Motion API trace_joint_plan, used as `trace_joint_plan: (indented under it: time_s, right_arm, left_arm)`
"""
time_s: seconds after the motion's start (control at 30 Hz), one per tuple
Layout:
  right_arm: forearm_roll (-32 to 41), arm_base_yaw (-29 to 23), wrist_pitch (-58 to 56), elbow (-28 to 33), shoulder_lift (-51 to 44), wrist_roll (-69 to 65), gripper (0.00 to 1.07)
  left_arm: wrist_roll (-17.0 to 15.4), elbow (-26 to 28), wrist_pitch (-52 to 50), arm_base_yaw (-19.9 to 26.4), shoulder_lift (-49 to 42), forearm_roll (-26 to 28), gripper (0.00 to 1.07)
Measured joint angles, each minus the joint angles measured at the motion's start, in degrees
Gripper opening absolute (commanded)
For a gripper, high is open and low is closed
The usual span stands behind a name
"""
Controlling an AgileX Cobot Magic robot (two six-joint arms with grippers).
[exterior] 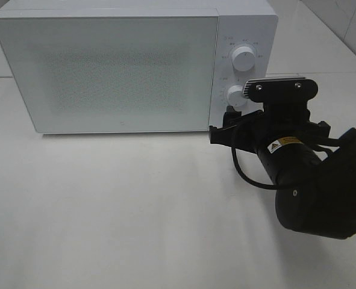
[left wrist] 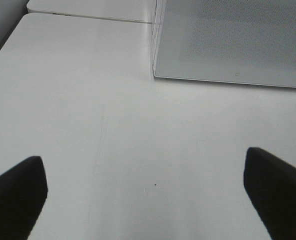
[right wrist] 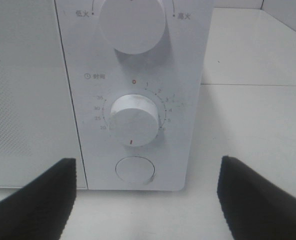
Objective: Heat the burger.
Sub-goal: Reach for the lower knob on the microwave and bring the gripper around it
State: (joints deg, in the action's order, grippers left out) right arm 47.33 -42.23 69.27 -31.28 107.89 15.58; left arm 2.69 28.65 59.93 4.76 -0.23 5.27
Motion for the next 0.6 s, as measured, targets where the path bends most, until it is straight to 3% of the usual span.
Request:
trace_joint_plan:
  time_s: [0.3, 0.6]
  right_arm:
    - [-0.9, 1.0, 0.2, -0.6, 1.0, -1.1, 0.75]
    - [-5.3, 4.6, 0.2, -5.3, 5.2, -2.5, 0.75]
  left_arm:
    - [0.0, 0.0, 0.0, 0.0, 0.0, 0.0, 1.02]
    - [0.0, 0.0, 0.0, 0.0, 0.0, 0.0, 1.02]
